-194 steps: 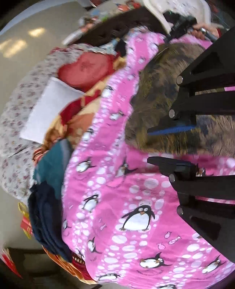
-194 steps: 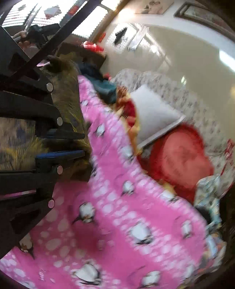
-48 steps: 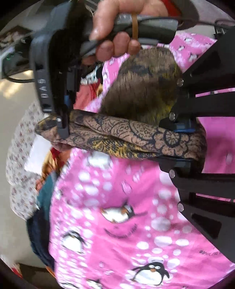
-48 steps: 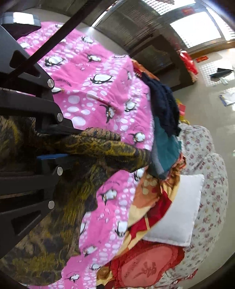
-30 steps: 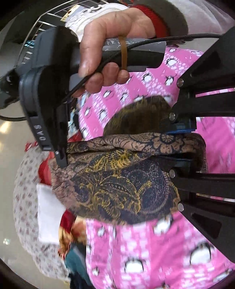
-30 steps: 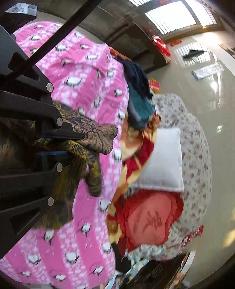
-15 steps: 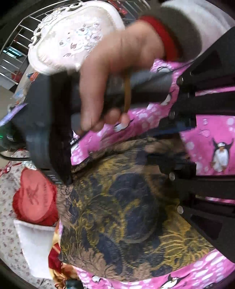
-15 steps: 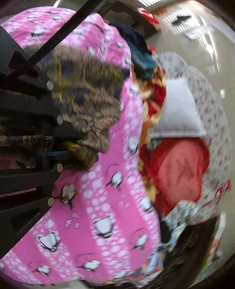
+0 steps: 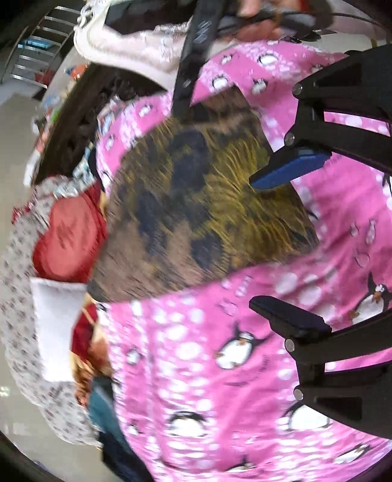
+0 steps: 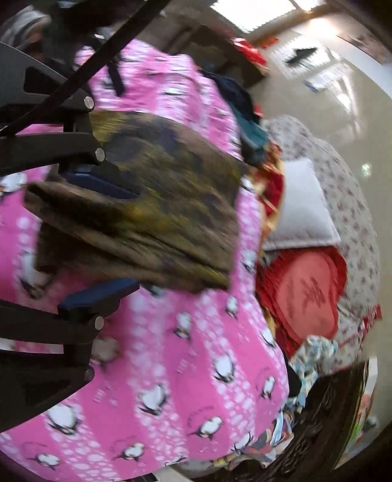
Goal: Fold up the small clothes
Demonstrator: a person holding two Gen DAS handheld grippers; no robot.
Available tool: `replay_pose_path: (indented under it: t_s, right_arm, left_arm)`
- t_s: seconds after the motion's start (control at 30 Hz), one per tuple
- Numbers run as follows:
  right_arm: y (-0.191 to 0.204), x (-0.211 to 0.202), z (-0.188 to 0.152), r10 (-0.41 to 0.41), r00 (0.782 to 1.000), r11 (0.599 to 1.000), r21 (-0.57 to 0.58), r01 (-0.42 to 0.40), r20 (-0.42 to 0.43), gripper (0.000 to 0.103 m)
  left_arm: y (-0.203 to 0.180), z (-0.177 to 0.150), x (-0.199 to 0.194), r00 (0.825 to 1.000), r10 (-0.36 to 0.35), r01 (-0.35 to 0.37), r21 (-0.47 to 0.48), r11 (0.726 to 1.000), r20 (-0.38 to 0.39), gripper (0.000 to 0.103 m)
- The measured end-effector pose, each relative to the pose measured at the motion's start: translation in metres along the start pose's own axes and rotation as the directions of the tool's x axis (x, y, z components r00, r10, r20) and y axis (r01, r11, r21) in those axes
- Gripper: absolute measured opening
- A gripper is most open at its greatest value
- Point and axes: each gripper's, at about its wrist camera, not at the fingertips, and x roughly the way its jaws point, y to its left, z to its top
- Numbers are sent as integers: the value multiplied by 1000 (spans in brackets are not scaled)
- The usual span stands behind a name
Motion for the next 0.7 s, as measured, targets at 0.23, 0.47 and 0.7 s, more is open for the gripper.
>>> replay_pose_path:
  t_s: [0.23, 0.47, 0.7]
  right_arm:
    - [24, 29, -25, -53, 997, 994, -93, 48, -50, 14]
    - [3, 12, -39, -56, 998, 997, -56, 56, -14, 9]
    - [-14, 11, -48, -9, 1000, 998, 58, 10, -6, 14]
  left_arm:
    - [-9, -12, 9, 1000, -8, 8, -11, 1000, -26, 73]
    - [-17, -14, 9, 1000, -15, 15, -10, 1000, -19, 74]
    - [-5, -15, 12, 1000, -6, 5, -62, 998, -27, 75]
